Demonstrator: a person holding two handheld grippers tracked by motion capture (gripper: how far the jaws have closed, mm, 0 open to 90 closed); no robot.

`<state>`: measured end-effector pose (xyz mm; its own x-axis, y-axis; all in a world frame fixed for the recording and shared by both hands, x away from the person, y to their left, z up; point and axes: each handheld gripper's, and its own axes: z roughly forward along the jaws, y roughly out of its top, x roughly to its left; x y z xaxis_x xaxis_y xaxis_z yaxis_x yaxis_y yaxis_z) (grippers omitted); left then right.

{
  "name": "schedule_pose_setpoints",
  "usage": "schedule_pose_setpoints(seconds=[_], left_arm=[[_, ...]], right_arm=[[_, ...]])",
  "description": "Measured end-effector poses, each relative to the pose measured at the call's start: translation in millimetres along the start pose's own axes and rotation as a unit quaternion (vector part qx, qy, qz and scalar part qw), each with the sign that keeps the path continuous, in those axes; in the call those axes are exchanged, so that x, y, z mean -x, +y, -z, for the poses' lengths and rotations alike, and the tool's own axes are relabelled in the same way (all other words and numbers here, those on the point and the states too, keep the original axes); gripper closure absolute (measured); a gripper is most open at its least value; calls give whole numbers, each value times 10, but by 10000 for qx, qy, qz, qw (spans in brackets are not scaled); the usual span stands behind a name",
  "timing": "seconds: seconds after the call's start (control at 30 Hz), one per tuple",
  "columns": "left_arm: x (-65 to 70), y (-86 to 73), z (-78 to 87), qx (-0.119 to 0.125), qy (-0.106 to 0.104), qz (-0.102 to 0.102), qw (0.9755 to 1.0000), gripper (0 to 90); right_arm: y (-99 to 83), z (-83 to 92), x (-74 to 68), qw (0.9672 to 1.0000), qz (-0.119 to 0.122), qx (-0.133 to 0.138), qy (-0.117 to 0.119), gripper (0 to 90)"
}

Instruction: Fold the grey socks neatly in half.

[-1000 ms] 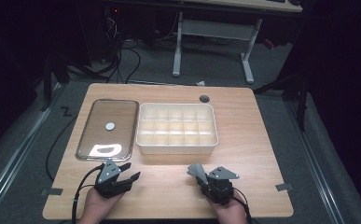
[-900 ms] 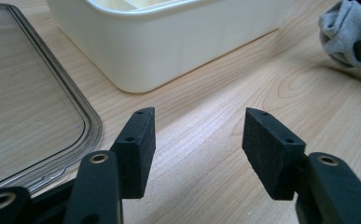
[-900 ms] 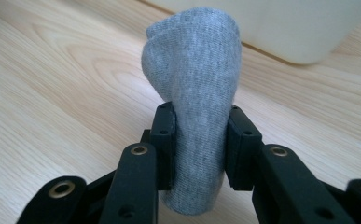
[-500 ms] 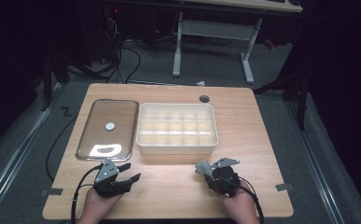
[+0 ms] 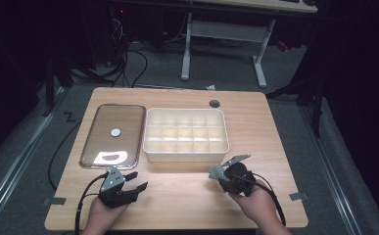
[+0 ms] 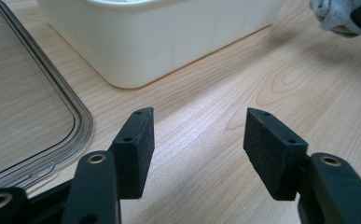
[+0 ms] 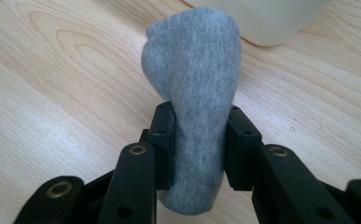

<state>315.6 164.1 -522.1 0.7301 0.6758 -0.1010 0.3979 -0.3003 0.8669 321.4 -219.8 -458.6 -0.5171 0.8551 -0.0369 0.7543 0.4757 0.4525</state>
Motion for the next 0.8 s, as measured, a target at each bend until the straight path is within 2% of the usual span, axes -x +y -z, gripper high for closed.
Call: schedule_pose_setpoints(seconds=[0.17,0.43,0.8], left_arm=[[-2,-5,-9,-15,-13,-10,10000,437],[-8,-5,-6,-9,-33,-1,10000,438],[-19,-2,0,-10,-50,16,10000,438]], right_arm=[[121,75,57,9997,-127,-215,67,694],[353,184,127,9984,-156,-497,219,694],[692,283,234,9976,-109,-650,207,694]])
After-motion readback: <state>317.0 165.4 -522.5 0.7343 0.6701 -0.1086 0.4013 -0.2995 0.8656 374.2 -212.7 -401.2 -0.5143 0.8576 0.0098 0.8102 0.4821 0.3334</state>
